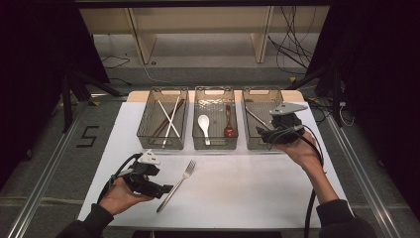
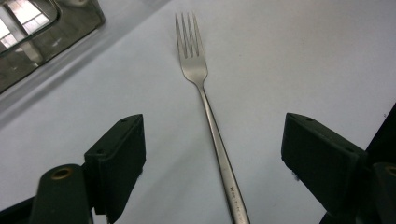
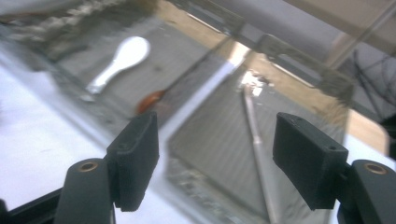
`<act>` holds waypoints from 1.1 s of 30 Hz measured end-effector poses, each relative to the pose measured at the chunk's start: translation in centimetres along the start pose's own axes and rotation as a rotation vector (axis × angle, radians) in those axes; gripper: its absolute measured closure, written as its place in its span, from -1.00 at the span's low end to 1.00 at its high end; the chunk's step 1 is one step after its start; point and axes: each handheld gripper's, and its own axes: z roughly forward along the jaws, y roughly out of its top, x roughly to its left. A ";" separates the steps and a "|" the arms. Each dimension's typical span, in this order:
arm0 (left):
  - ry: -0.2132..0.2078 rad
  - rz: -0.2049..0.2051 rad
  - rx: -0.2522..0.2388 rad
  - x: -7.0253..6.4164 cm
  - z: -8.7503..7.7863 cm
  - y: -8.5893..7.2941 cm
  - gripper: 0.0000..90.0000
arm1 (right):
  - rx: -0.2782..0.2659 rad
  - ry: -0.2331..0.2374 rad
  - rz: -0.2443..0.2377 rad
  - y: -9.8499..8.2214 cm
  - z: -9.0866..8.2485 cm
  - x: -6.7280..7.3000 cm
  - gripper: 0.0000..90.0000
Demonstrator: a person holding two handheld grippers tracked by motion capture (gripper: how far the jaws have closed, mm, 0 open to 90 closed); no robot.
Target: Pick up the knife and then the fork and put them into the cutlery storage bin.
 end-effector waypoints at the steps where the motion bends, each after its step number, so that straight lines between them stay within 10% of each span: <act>1: 0.002 0.002 0.010 -0.1 0.2 0.1 -0.52 | -0.007 0.014 0.005 -0.2 -0.3 0.4 -0.28; 33: 0.016 0.047 0.270 -0.9 6.1 1.2 0.11 | -0.023 0.165 -0.003 -4.5 -2.9 5.7 -0.35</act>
